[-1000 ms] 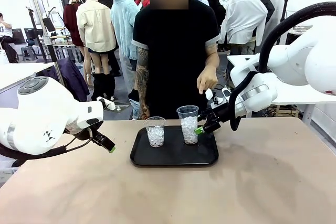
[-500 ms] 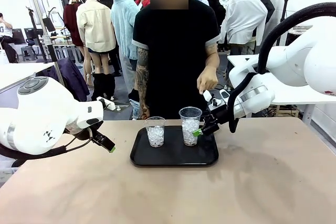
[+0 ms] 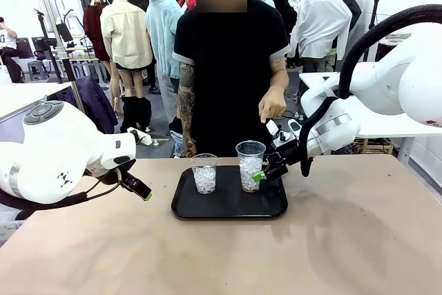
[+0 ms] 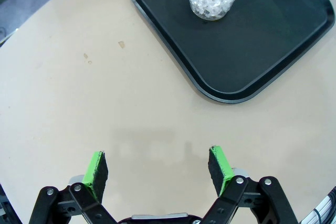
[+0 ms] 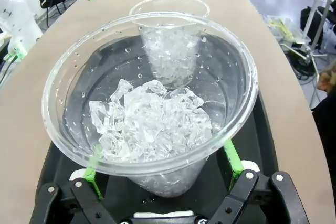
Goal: Pour the drink into the iced cup.
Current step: Pick up the iced cup indicated by the human and present it to them, then open the gripper to release the iced cup you were holding.
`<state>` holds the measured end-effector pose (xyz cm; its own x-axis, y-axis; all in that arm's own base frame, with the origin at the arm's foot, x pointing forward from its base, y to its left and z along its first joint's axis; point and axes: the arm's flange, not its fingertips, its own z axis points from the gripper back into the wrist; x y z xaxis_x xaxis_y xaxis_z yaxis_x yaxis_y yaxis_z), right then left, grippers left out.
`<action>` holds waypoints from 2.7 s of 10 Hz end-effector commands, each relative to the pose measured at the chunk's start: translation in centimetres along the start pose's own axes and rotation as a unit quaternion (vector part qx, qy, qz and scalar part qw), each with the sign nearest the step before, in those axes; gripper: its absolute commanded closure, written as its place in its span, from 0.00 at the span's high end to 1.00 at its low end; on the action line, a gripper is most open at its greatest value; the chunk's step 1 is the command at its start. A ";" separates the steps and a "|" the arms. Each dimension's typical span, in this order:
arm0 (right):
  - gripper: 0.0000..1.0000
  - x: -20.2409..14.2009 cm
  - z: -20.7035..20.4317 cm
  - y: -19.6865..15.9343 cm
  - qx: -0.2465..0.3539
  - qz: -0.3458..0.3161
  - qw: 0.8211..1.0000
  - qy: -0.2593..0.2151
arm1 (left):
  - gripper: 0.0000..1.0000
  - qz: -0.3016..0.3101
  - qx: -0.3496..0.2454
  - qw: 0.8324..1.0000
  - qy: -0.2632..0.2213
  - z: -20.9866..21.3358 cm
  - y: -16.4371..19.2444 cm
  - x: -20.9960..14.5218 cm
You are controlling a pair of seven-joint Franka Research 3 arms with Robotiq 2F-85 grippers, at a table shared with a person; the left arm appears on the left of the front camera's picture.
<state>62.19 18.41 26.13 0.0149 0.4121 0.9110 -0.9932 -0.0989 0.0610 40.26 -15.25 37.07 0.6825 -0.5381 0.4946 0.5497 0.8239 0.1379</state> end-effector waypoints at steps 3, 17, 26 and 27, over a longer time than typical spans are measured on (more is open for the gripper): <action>1.00 -0.8 -0.8 -0.4 0.006 0.010 1.000 -0.021 | 1.00 0.002 0.000 1.000 -0.001 0.1 0.2 0.0; 0.58 -0.8 -0.2 -0.2 -0.002 0.009 1.000 -0.028 | 1.00 0.002 0.000 1.000 -0.001 0.1 0.2 0.0; 0.58 0.1 1.5 0.2 -0.019 0.015 1.000 -0.015 | 1.00 0.002 0.000 1.000 -0.001 0.1 0.2 0.0; 0.58 0.1 1.5 0.2 -0.019 0.015 1.000 -0.015 | 1.00 0.002 0.000 1.000 -0.001 0.1 0.2 0.0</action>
<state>61.79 16.76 26.74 -0.0072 0.3804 0.9248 -0.9973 -0.0701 0.0211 40.26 -15.25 37.07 0.6825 -0.5381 0.4946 0.5496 0.8239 0.1380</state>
